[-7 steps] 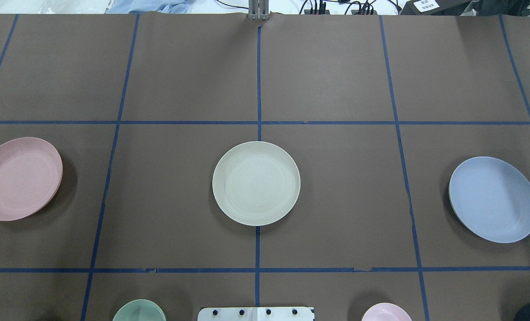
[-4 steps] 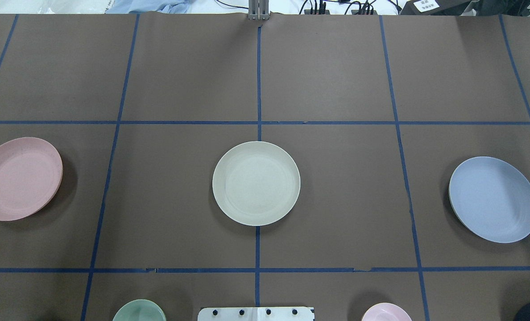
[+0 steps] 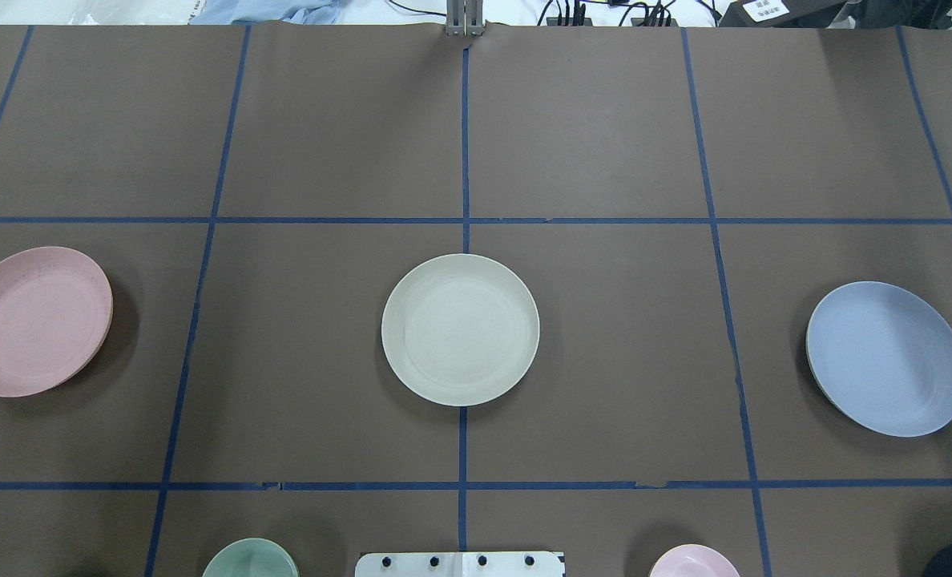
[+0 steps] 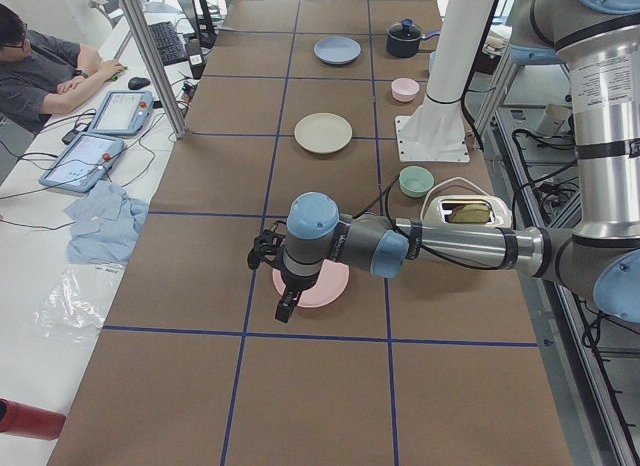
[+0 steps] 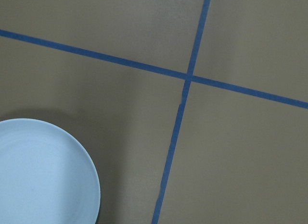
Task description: Stack three plates with pink and blue
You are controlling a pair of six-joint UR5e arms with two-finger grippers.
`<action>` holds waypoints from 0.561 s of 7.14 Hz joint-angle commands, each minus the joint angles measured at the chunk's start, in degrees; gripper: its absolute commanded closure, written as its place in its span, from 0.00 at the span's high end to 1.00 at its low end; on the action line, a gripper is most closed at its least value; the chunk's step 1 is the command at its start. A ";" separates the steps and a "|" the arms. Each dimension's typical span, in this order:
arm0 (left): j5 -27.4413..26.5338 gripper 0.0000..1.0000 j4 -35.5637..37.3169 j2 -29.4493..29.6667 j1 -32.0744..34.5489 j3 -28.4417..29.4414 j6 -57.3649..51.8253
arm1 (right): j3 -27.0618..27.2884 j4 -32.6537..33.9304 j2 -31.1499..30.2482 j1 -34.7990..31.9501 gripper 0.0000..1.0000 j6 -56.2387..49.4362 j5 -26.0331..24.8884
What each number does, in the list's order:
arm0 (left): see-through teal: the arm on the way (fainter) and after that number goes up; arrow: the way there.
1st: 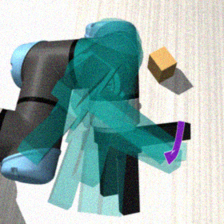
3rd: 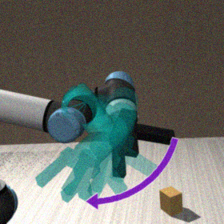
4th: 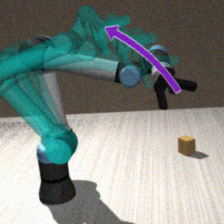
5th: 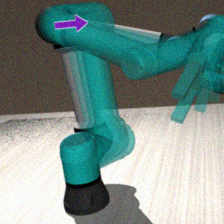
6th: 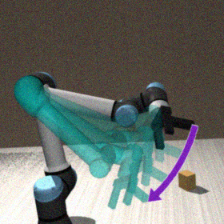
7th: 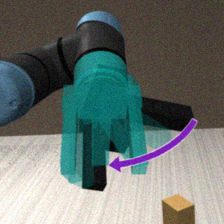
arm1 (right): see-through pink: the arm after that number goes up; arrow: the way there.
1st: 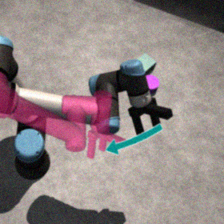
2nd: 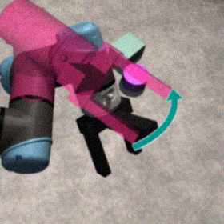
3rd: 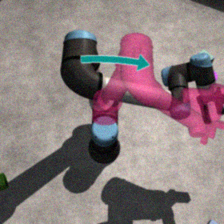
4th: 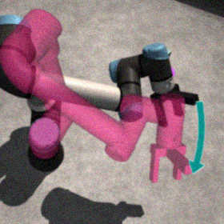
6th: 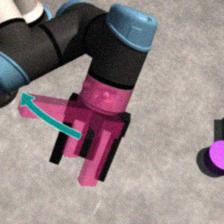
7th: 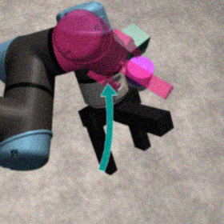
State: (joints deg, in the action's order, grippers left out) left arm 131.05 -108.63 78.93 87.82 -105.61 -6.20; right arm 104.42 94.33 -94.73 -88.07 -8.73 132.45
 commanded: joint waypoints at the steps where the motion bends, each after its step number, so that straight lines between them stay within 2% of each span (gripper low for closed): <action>1: -4.19 1.00 -10.06 3.83 -0.02 0.92 0.48 | 2.89 -0.03 2.25 0.00 1.00 0.12 -0.09; 2: -8.92 1.00 -13.59 5.77 -0.02 0.84 1.53 | 2.72 0.06 3.75 0.00 1.00 0.47 0.00; 4: -8.71 1.00 -15.02 9.29 -0.19 3.29 8.53 | 1.42 -4.65 4.20 0.00 1.00 0.65 0.26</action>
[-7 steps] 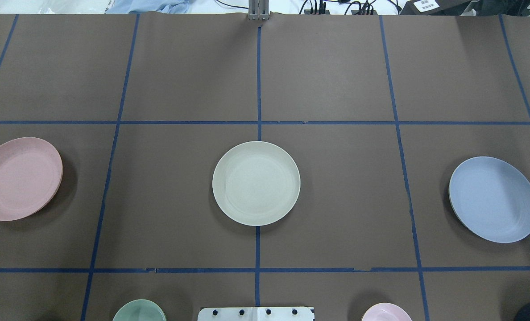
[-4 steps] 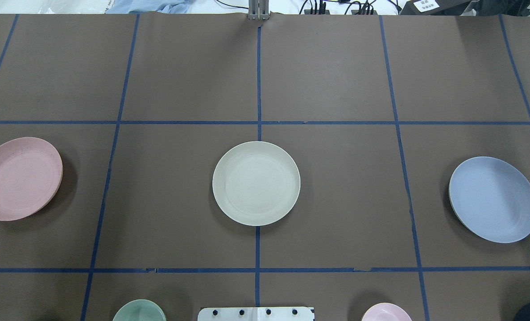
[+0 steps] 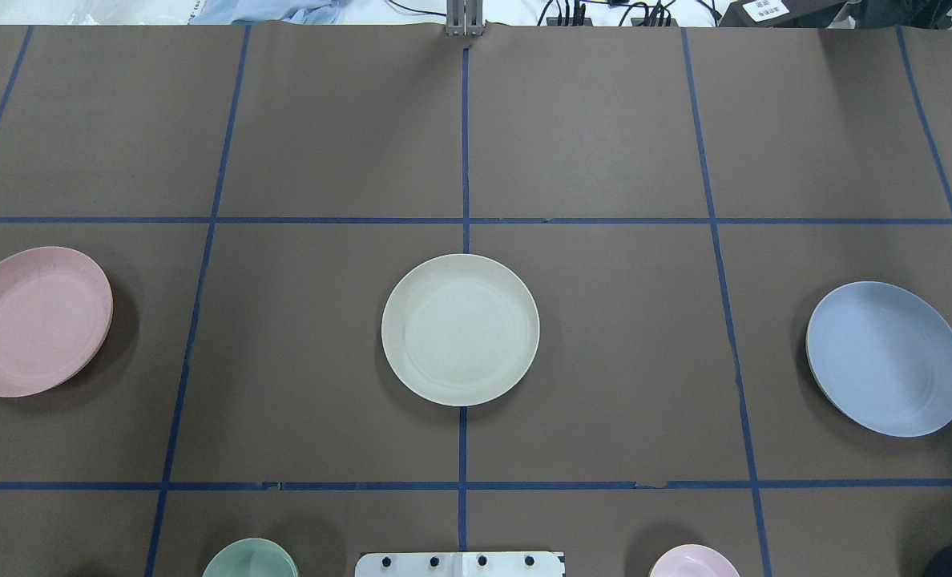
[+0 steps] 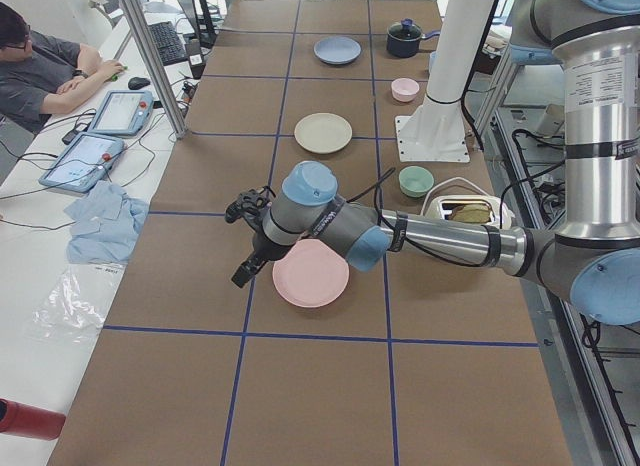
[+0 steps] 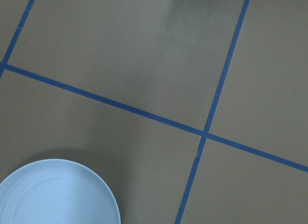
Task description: Stack three plates with pink and blue
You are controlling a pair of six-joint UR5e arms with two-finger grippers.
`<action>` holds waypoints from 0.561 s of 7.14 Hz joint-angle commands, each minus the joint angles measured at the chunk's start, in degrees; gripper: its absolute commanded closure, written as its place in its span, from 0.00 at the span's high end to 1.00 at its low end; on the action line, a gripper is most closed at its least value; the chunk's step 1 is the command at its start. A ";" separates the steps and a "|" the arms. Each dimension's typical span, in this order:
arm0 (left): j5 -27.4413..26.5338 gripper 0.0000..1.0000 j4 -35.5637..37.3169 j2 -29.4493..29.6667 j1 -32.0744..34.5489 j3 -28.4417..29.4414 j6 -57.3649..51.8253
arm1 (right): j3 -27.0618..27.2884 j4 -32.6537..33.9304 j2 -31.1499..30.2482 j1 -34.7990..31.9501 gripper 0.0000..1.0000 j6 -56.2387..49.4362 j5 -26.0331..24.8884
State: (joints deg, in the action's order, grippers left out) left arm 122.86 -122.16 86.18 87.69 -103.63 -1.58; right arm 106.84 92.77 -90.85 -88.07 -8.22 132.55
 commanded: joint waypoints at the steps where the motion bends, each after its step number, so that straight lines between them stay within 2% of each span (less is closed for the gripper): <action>1: 0.79 1.00 -4.81 2.07 -0.32 2.89 6.57 | -1.63 -4.34 0.32 0.09 1.00 3.01 1.21; 2: 4.46 1.00 -10.15 0.93 -3.89 4.30 7.20 | -1.03 -8.27 0.15 0.17 1.00 6.78 1.75; 3: 4.58 1.00 -12.64 -0.21 -7.23 7.88 9.64 | -1.72 -11.27 -0.64 1.83 1.00 10.03 1.66; 4: 4.41 1.00 -19.71 -0.48 -9.53 13.48 14.11 | -1.72 -11.47 -0.73 3.15 1.00 12.24 1.66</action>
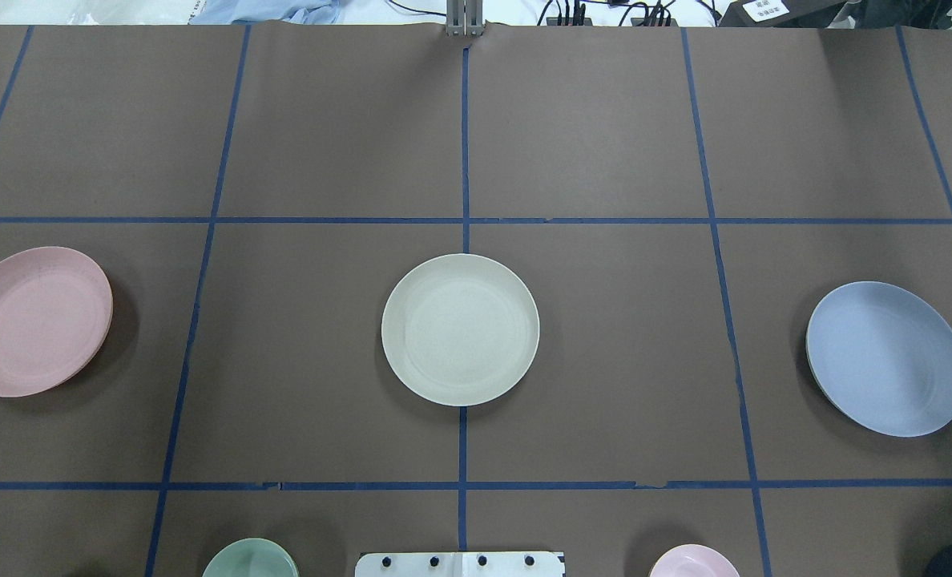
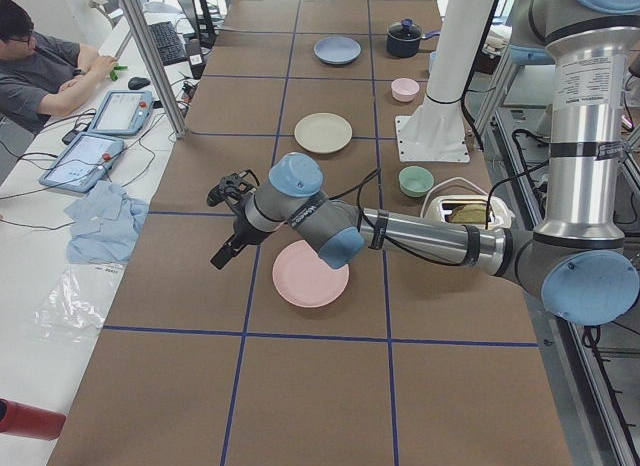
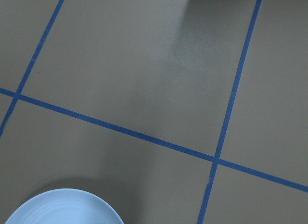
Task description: Stack three plates with pink and blue
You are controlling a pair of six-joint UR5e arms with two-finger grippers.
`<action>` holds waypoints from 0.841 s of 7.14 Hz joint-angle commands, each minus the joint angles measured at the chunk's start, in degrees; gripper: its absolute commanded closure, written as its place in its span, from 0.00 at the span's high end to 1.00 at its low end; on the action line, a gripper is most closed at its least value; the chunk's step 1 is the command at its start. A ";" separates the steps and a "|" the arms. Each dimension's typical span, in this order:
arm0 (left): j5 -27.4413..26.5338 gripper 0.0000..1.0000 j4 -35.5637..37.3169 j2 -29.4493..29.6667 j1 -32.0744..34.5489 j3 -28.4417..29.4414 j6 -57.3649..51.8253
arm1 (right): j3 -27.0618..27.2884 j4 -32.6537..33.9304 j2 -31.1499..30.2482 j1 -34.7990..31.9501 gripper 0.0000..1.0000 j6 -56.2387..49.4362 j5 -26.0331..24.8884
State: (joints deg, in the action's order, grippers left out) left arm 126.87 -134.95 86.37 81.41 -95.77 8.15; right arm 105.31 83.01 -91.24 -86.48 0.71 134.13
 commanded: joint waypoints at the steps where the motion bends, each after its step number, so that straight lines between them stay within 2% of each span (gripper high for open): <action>1: 0.31 1.00 -19.87 -1.55 -4.66 13.69 10.17 | -0.19 -1.71 -0.35 1.57 1.00 3.51 0.17; 2: 0.05 1.00 -32.79 -1.91 -7.03 21.16 18.49 | -0.19 -1.71 -0.43 1.57 1.00 3.43 0.17; 3: -0.48 1.00 -39.45 -2.17 -10.27 24.72 25.10 | -0.19 -1.71 -0.52 1.57 1.00 3.43 0.17; 5: -7.83 0.97 -43.28 -3.40 -17.73 25.72 34.26 | -0.19 -1.80 -0.52 1.57 1.00 3.43 0.17; 6: -8.73 0.95 -45.21 -3.67 -19.60 26.77 35.61 | -0.19 -1.71 -0.61 1.57 1.00 3.43 0.08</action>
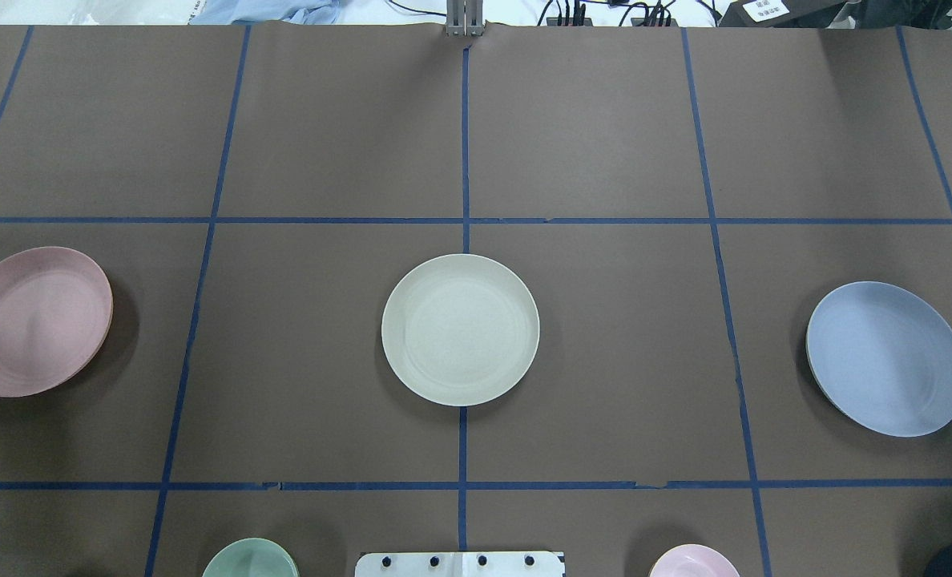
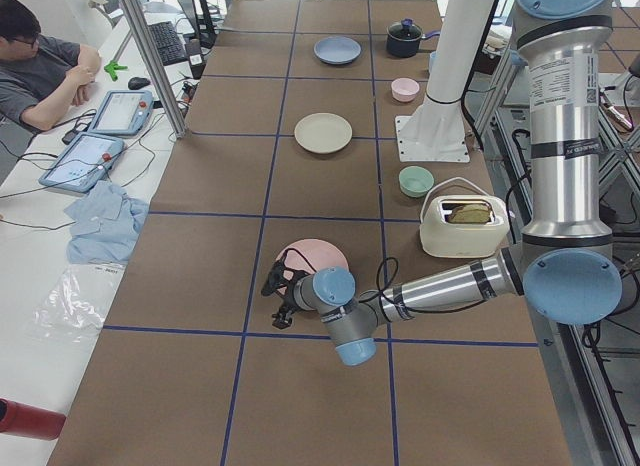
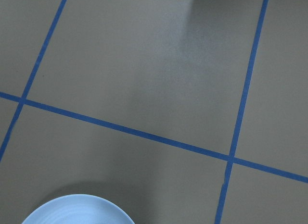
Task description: Stack three plates with pink and blue
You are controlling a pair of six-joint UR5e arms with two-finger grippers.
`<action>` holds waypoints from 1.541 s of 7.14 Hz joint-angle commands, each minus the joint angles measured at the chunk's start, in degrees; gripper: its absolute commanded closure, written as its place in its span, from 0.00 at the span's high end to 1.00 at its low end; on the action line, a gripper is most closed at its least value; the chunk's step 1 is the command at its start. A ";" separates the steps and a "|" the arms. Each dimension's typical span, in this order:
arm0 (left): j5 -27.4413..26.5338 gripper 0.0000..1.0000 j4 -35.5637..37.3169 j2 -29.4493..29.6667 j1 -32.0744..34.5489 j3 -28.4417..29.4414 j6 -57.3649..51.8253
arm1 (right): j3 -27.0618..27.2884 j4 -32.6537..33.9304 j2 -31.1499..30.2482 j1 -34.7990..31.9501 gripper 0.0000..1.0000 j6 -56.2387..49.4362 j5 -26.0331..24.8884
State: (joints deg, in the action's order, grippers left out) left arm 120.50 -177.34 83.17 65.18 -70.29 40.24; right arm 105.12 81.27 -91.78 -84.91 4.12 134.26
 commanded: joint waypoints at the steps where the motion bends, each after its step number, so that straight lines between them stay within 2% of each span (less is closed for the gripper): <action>1: -2.37 0.92 -3.01 -0.99 -5.05 1.38 4.14 | 0.00 -0.05 -0.50 0.01 1.00 0.01 -0.05; 2: -2.37 0.81 -3.54 -1.34 -5.59 1.47 4.06 | 0.09 -0.14 -0.77 0.01 1.00 0.01 0.04; 3: -2.64 0.65 -3.80 -1.95 -6.46 1.47 3.97 | 0.09 -1.01 -1.29 0.01 1.00 0.01 0.04; 4: -2.64 0.42 -3.81 -1.96 -7.34 1.38 3.80 | 0.09 -1.72 -1.65 0.01 1.00 0.09 0.04; 6: -2.64 0.03 -3.89 -1.96 -8.05 1.38 3.53 | 0.09 -1.81 -2.00 0.01 1.00 0.09 0.04; 8: -2.12 0.00 -5.12 -2.13 -8.05 0.51 4.14 | 0.18 -1.81 -2.00 0.01 1.00 0.09 0.04; 9: -1.15 0.00 -4.08 -2.05 -7.97 -2.45 4.41 | 0.18 -1.81 -2.00 0.01 1.00 0.09 0.04; 11: 6.47 0.00 -0.58 -1.08 -7.01 -7.03 4.67 | 0.18 -1.81 -2.00 0.01 1.00 0.09 0.30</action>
State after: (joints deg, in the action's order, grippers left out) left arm 123.08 -180.13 81.58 57.56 -74.49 44.73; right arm 105.29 79.45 -93.78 -84.90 4.22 134.43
